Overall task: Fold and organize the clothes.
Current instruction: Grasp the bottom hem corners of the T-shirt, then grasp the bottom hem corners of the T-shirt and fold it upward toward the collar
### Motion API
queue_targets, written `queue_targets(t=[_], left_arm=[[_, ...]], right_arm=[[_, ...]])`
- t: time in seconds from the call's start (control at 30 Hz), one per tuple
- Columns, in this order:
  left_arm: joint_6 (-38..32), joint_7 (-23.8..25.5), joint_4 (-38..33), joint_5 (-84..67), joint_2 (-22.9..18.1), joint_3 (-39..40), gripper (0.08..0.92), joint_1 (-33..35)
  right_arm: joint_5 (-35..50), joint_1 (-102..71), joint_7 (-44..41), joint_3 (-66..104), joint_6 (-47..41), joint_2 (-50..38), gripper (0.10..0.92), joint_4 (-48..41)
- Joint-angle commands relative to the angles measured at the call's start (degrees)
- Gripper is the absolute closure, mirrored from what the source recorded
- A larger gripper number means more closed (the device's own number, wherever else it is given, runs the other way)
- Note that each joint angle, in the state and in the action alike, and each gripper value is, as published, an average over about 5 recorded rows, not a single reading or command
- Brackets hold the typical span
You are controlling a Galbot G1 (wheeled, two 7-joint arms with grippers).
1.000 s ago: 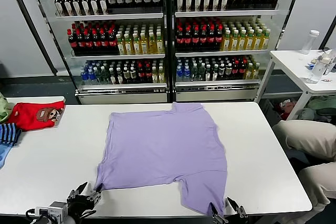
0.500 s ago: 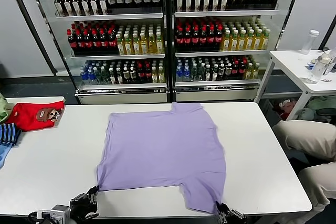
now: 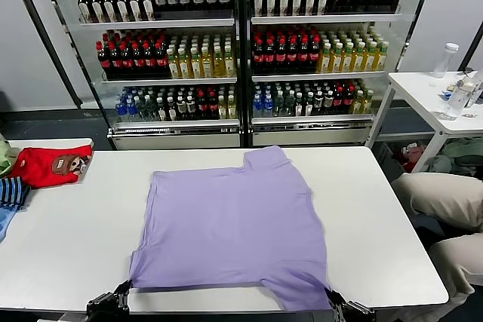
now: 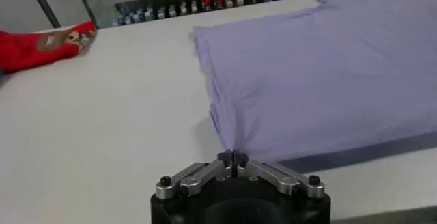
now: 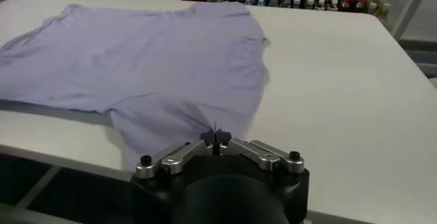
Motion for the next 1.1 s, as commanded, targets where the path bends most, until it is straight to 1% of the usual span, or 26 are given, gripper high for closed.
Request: queue_targets(t=[0.03,0.13,0.27,0.37,0.47,0.6,0.77,1.1], left_arm=[[-1.4,-1.4,-7.6,-2.9,0.6,-9.6,0.915,8.9],[0.2,-0.8,-6.3,-4.7,0.7,-9.4,0.915,2.9],[1.3,0.4,-1.4,-4.8,0.2,-4.8,0.915,-7.9],[0.3,2.2,2.8,-1.5,-1.3,-0.5,0.915,-14.8],[-1.3,3.1,6.9,1.4,-3.2,2.7,0.915,-19.3],[-2.2,3.8,10.8,2.5,-5.0,5.0,0.915,-22.9],[-3.8,5.3,14.4,3.8,-5.8,6.0,0.915,-25.3],[-4.4,6.6,18.3,3.7,-4.7,5.6,0.915,-28.2]], right_arm=[[-0.9,-4.7,-0.7,2.7,0.6,-0.9,0.909,4.6],[-0.4,3.9,0.5,0.5,0.2,-0.7,0.909,2.7],[1.9,15.4,2.0,-2.2,-2.0,-0.1,0.909,-1.1],[2.5,21.0,2.3,-3.9,-3.1,0.2,0.909,-4.1],[2.3,25.7,2.5,-5.6,-3.4,0.2,0.909,-7.4],[2.5,30.6,2.7,-7.7,-3.9,0.7,0.909,-10.6],[2.4,35.3,2.7,-11.0,-4.6,1.7,0.909,-14.5],[0.8,38.8,2.5,-15.1,-4.6,4.0,0.909,-18.3]])
